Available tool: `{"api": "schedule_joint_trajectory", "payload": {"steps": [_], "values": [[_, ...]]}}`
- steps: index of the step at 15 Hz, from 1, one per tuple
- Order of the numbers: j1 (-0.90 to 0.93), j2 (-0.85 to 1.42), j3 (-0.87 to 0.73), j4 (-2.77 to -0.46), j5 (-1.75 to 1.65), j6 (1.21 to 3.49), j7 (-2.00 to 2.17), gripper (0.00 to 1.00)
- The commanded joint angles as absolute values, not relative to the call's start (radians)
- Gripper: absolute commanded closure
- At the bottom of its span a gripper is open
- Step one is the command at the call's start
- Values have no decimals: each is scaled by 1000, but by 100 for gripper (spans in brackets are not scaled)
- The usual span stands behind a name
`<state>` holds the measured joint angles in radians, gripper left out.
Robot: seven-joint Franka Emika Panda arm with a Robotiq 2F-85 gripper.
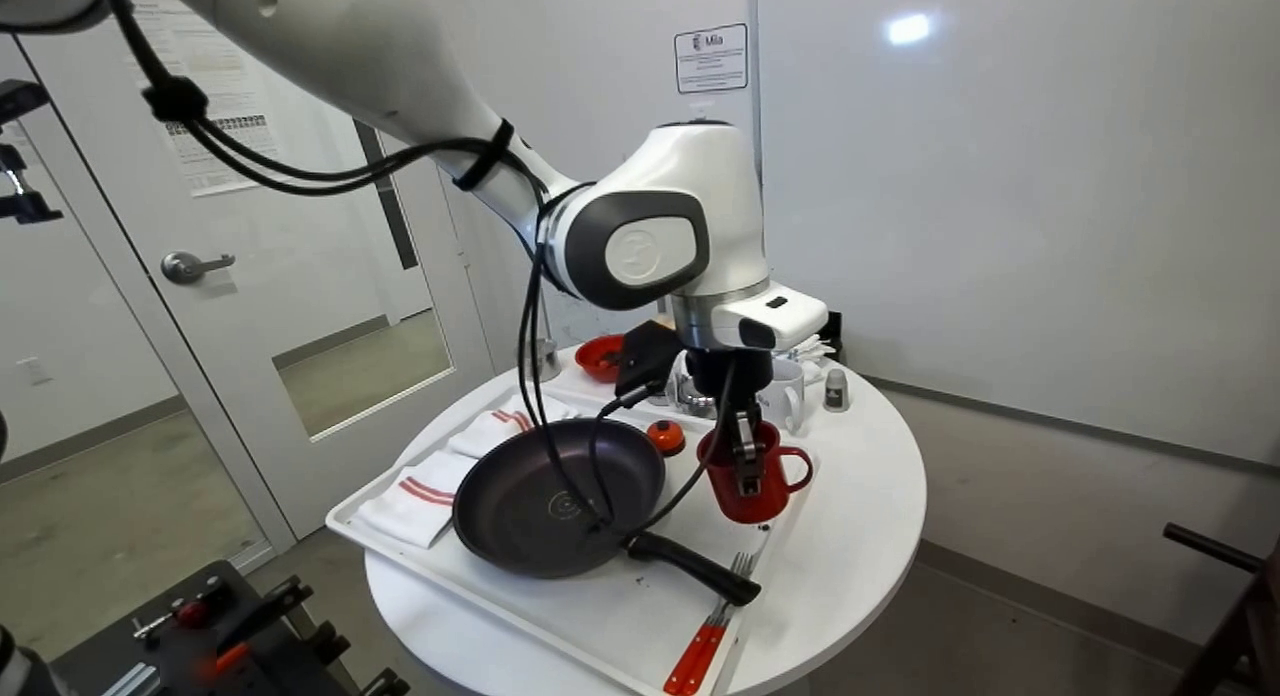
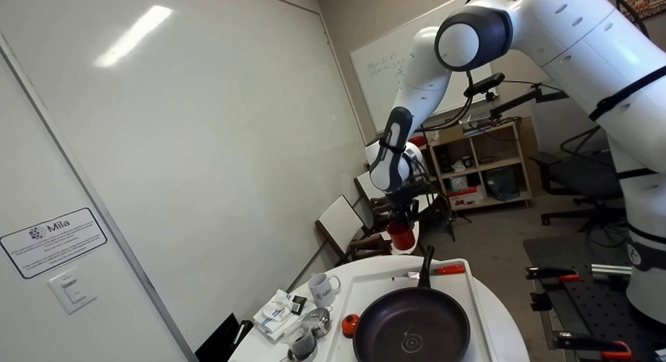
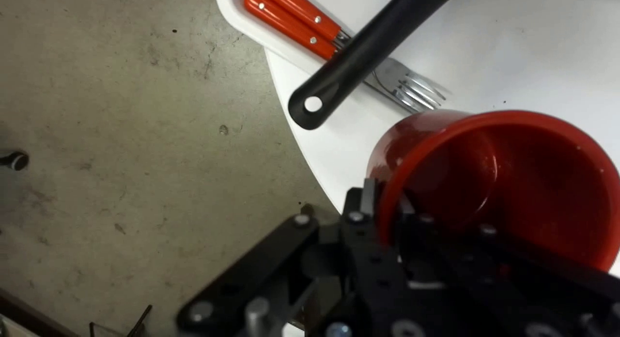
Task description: Move the orange cup to the right front corner of the tray
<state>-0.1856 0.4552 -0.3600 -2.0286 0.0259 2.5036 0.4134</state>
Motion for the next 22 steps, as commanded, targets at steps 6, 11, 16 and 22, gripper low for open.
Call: {"api": "schedule_joint_trajectory", "payload": {"steps": [6, 11, 16, 22], "values": [[-166, 272, -387, -2230, -48, 2534, 444, 98], [-182, 232, -337, -2261, 11, 2487, 406, 98], [-186, 228, -283, -2266, 68, 2431, 392, 98], [-199, 244, -237, -2250, 178, 2347, 335, 98]]}}
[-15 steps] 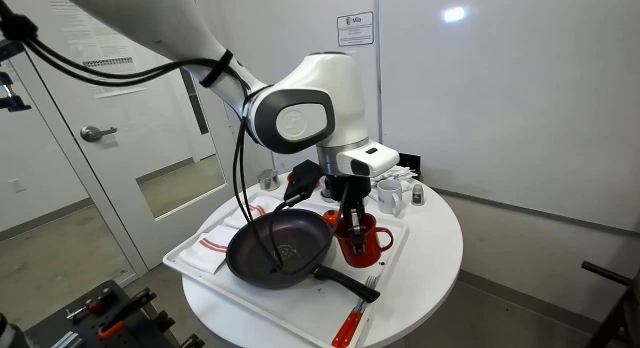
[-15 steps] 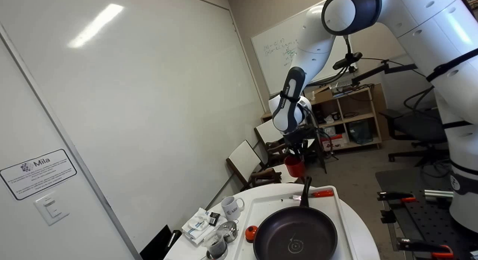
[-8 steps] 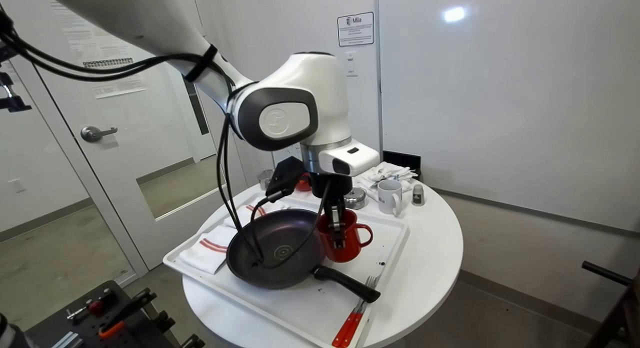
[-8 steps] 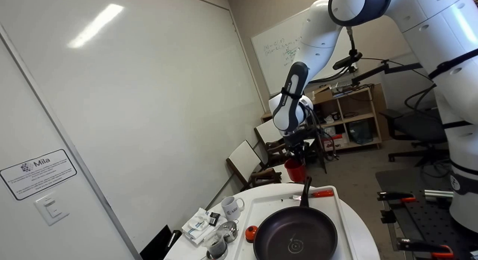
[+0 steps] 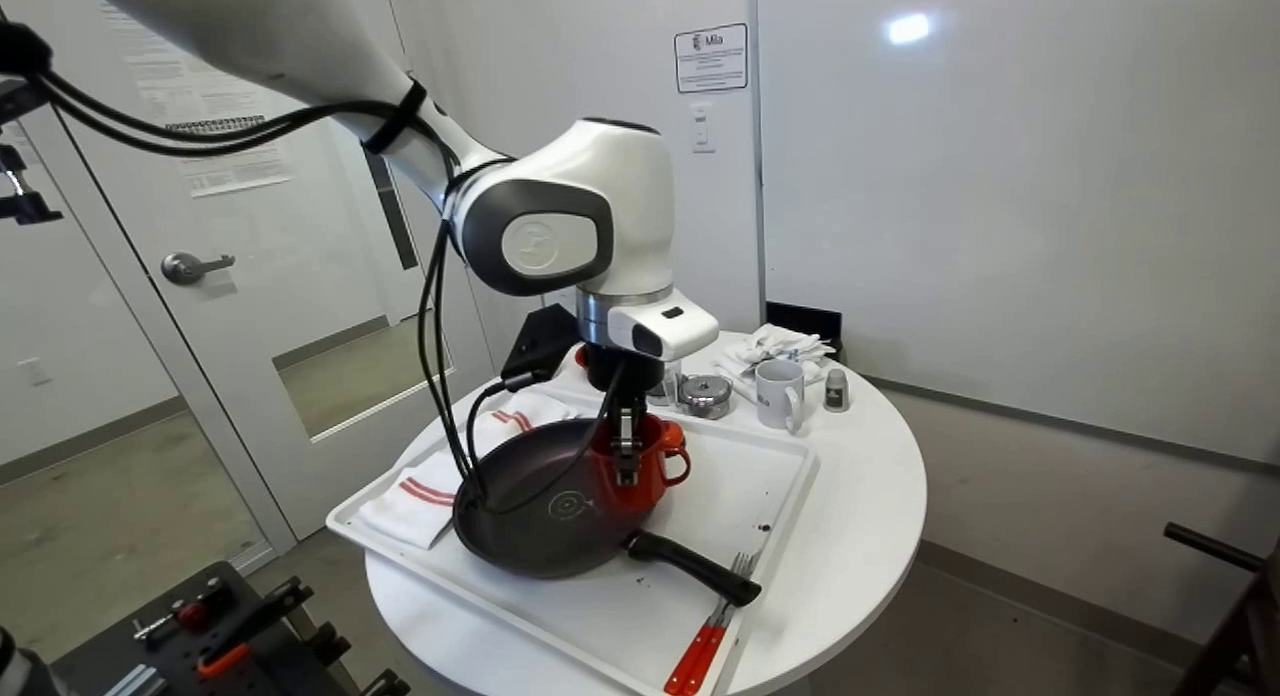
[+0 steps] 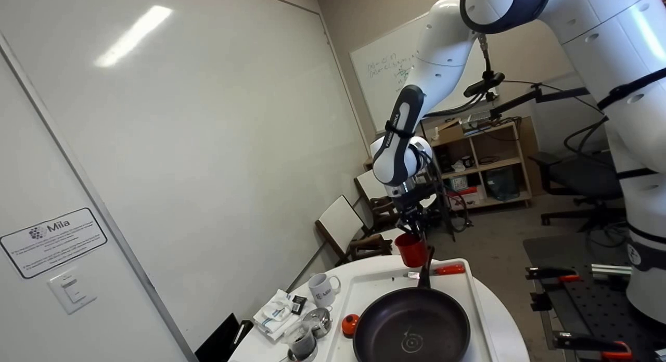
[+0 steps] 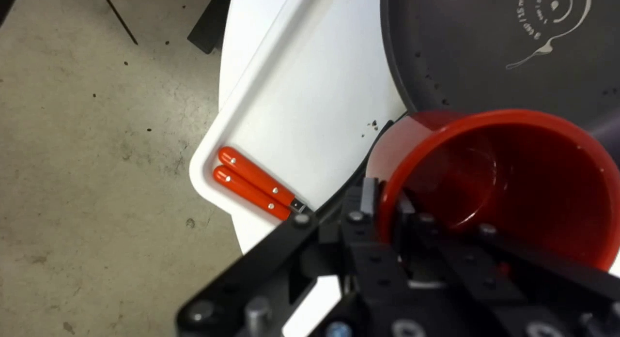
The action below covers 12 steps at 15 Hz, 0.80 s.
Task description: Move the orange cup to the right front corner of the tray
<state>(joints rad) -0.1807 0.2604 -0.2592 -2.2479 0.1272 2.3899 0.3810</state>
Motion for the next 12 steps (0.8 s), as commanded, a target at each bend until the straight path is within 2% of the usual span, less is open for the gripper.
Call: {"api": "schedule_joint_trajectory", "payload": {"steps": [1, 2, 3, 10, 11, 12], "values": [[-200, 244, -234, -2250, 188, 2340, 326, 98], [-186, 260, -247, -2246, 151, 2369, 366, 98], [-186, 261, -246, -2246, 152, 2368, 364, 93], [-186, 265, -246, -2246, 152, 2369, 365, 93], [-187, 266, -245, -2247, 153, 2365, 358, 98], [-185, 265, -247, -2251, 148, 2371, 365, 98]]}}
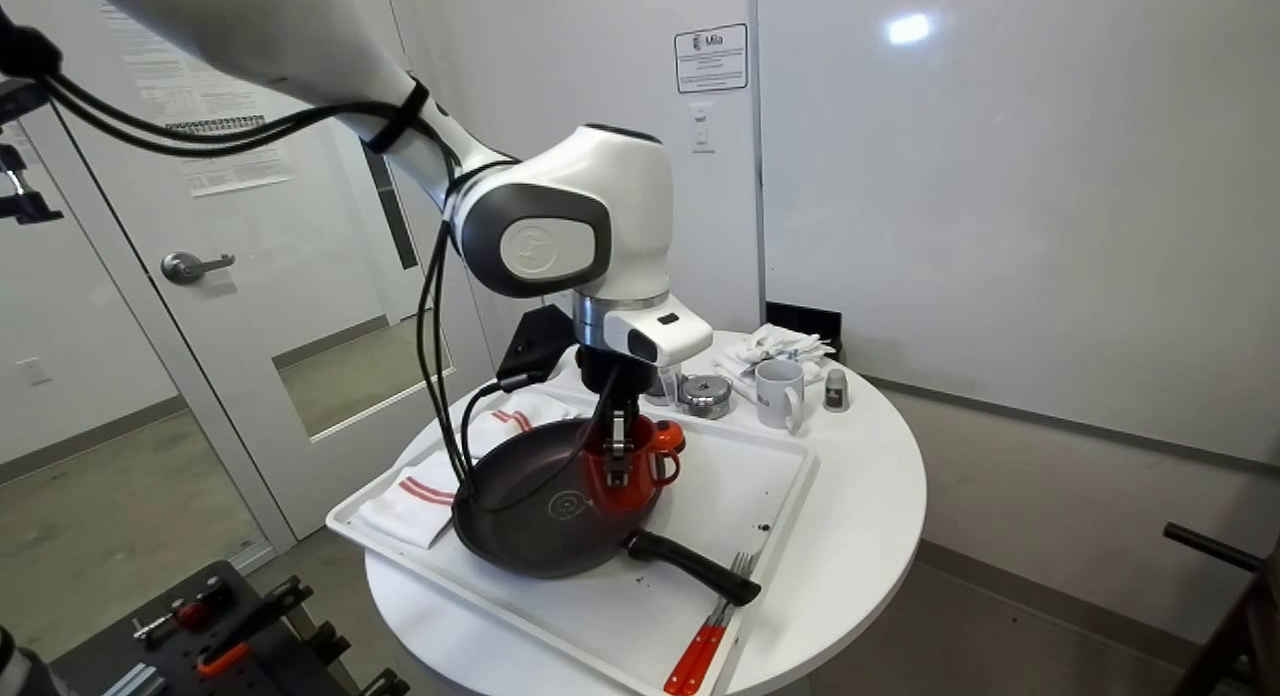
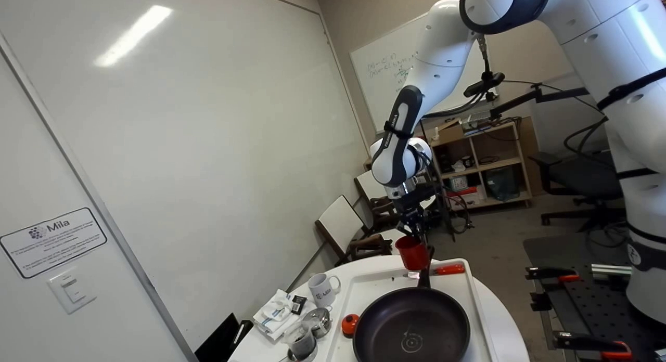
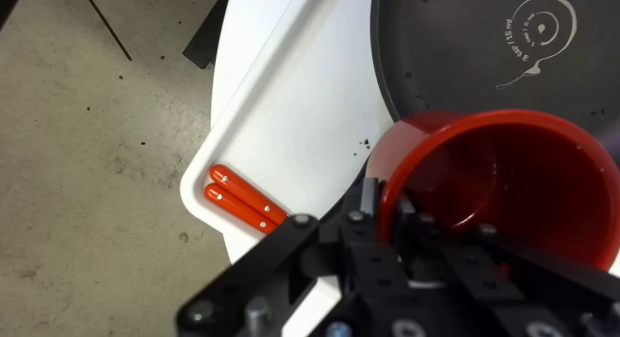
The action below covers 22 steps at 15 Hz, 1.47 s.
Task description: Move the orange cup to the right front corner of the tray
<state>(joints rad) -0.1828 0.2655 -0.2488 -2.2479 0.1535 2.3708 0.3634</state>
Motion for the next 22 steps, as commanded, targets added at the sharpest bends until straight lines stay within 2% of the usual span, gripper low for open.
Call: {"api": "schedule_joint_trajectory", "payload": {"steps": [1, 15, 22], "values": [[-188, 263, -246, -2255, 156, 2371, 361, 98], [-222, 255, -257, -2406, 221, 2506, 359, 98], [-229, 332, -257, -2418, 251, 2562, 382, 98]]}}
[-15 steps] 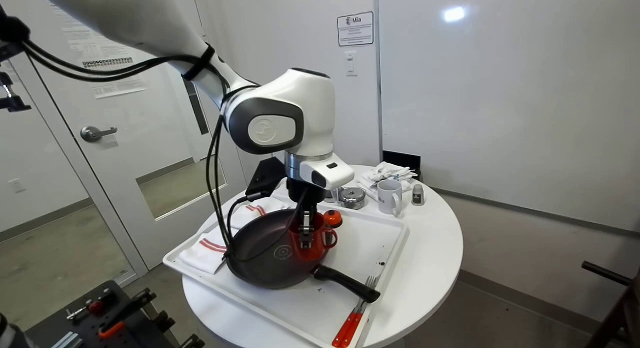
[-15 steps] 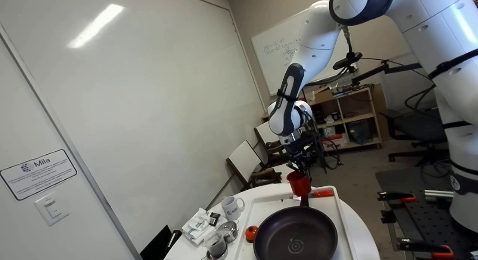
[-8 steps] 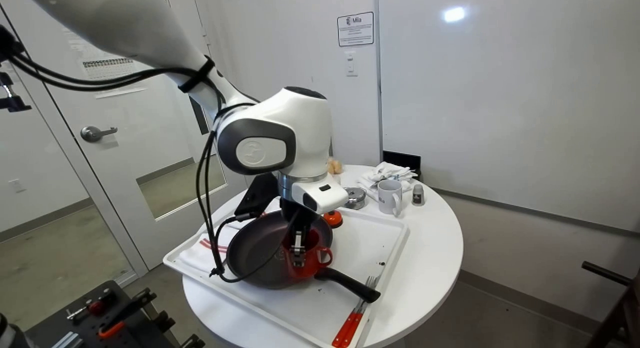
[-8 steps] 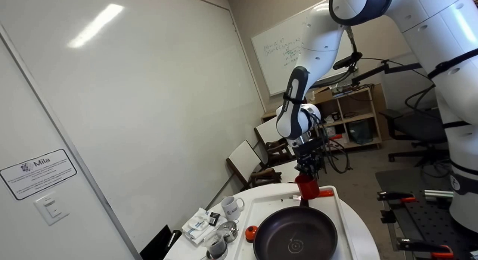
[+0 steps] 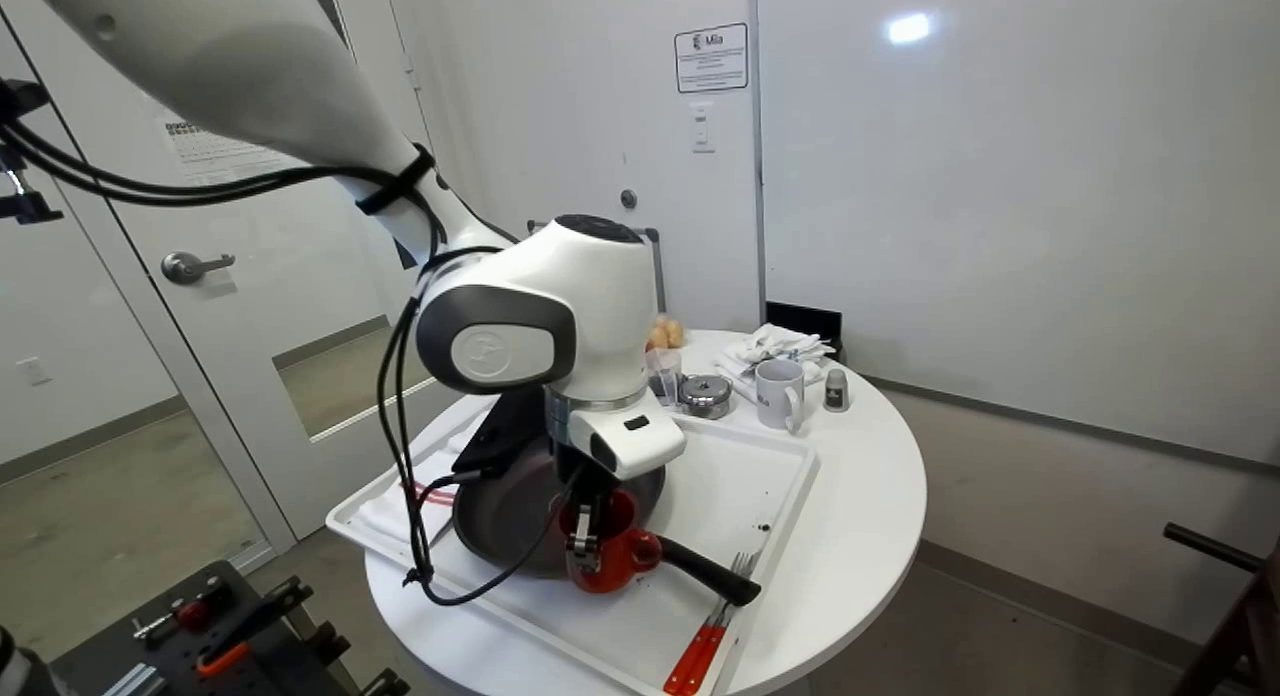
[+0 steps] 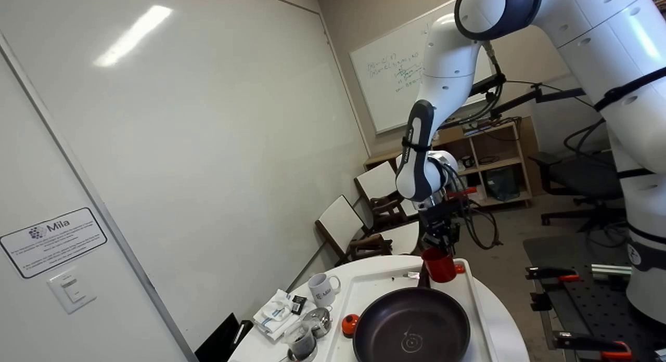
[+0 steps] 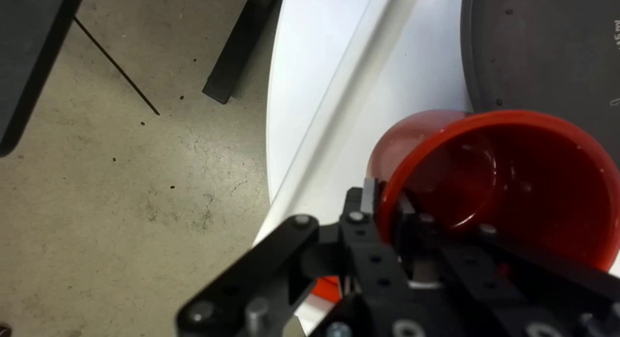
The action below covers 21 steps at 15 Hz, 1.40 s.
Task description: Move the orange cup to the right front corner of the tray
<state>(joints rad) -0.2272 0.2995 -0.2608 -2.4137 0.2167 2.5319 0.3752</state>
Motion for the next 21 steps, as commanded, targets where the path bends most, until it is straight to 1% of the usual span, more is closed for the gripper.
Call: {"api": "schedule_joint_trajectory", "payload": {"steps": [1, 8, 16, 21], "values": [[-229, 344, -255, -2416, 257, 2563, 383, 98], [-229, 421, -259, -2397, 286, 2604, 404, 98], [-213, 472, -273, -2383, 287, 2717, 470, 98], [-216, 494, -269, -2371, 292, 2722, 476, 98]]}}
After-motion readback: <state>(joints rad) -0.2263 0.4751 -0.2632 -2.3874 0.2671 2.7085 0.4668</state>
